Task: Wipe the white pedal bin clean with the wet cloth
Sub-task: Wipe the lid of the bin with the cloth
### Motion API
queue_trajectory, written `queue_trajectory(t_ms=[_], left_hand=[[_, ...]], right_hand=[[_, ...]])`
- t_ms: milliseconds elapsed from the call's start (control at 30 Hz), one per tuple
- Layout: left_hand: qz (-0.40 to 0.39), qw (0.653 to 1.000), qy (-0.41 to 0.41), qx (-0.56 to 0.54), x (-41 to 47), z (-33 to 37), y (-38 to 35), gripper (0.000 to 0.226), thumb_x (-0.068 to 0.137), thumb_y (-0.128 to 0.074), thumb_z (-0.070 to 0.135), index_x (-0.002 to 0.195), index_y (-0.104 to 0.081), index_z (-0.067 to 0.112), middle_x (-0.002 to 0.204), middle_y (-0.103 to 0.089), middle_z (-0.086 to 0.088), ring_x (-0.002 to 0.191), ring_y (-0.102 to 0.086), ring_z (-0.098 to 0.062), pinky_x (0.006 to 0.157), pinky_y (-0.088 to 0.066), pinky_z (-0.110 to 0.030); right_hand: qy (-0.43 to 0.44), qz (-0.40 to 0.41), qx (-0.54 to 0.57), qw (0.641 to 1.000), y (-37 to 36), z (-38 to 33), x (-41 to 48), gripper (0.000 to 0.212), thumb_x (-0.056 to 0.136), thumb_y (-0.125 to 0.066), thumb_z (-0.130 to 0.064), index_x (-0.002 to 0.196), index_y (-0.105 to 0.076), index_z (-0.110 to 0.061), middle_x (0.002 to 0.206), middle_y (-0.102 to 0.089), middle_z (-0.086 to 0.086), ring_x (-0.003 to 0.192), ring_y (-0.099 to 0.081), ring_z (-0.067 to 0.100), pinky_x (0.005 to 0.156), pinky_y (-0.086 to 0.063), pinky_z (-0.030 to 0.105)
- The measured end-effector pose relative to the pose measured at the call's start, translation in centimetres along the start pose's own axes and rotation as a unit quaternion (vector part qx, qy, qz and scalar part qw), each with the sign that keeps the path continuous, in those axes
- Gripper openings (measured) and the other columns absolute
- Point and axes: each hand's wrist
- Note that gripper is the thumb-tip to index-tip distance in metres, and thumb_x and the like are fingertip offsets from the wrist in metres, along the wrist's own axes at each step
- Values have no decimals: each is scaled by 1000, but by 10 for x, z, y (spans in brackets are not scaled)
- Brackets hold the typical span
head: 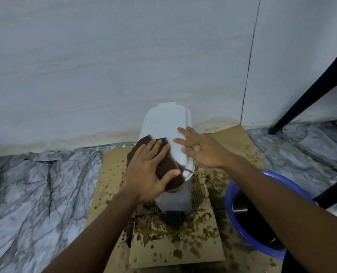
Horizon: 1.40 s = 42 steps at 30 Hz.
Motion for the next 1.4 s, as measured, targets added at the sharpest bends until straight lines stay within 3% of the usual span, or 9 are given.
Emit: queue_trajectory(t_ms=[200, 400, 633, 833, 967, 1067, 1233, 1400], left_hand=[[-2, 999, -29, 25, 3, 5, -5, 79, 95, -41, 74, 156, -40, 23, 163, -35, -1, 154, -25, -17, 126, -20, -44], [33, 999, 26, -32, -20, -31, 3, 83, 91, -47, 75, 154, -44, 21, 164, -33, 1, 155, -22, -18, 126, -17, -42], [18, 998, -11, 59, 17, 27, -14, 79, 94, -47, 68, 150, -49, 11, 157, -45, -11, 149, -35, -25, 124, -26, -48], [6, 1000, -23, -17, -12, -18, 1, 79, 92, -50, 72, 153, -45, 22, 162, -37, 1, 153, -27, -16, 125, -23, -46], [24, 999, 33, -24, -20, -27, 1, 86, 90, -48, 73, 154, -43, 16, 164, -33, -4, 154, -24, -23, 125, -23, -49], [41, 998, 6, 40, -6, 8, -9, 84, 92, -46, 68, 148, -50, 7, 157, -44, -14, 148, -36, -29, 125, -24, -48], [45, 997, 31, 56, 20, 46, -22, 75, 93, -49, 59, 145, -54, 6, 152, -51, -13, 146, -40, -26, 125, -22, -39], [61, 998, 0, -15, -21, 2, -9, 73, 93, -57, 61, 149, -51, 14, 157, -45, -4, 150, -35, -19, 124, -27, -46]], right_hand=[[13, 0, -1, 1000, 1, 1, 0, 42, 101, -51, -38, 142, -48, -43, 161, -21, -21, 152, -8, 5, 125, -10, 44], [7, 3, 38, 999, 1, 0, 4, 40, 99, -56, -37, 139, -54, -40, 161, -24, -18, 151, -12, 6, 125, -8, 41], [20, 25, 55, 998, 0, 9, 3, 40, 98, -60, -27, 137, -56, -35, 158, -30, -18, 150, -17, 6, 123, -18, 47], [30, 39, 109, 993, -12, 13, 2, 38, 97, -61, -28, 133, -59, -38, 158, -30, -22, 150, -16, 4, 123, -22, 48], [18, 29, 132, 991, -10, 9, 1, 37, 98, -61, -25, 134, -60, -33, 158, -30, -21, 149, -20, 5, 123, -23, 45], [6, 21, 131, 991, 0, 9, -1, 38, 96, -63, -23, 133, -62, -31, 156, -33, -22, 146, -26, 1, 122, -27, 41], [12, 7, 128, 992, 0, 11, -4, 42, 98, -60, -19, 139, -56, -30, 158, -29, -23, 146, -23, -2, 122, -27, 37], [13, -1, 143, 990, -2, 8, 1, 38, 93, -66, -32, 131, -62, -39, 155, -32, -26, 143, -28, -3, 120, -29, 35]])
Point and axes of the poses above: each hand's wrist, its own x-axis towards the middle knuckle, its own y-axis out of the back of the hand, z = x × y
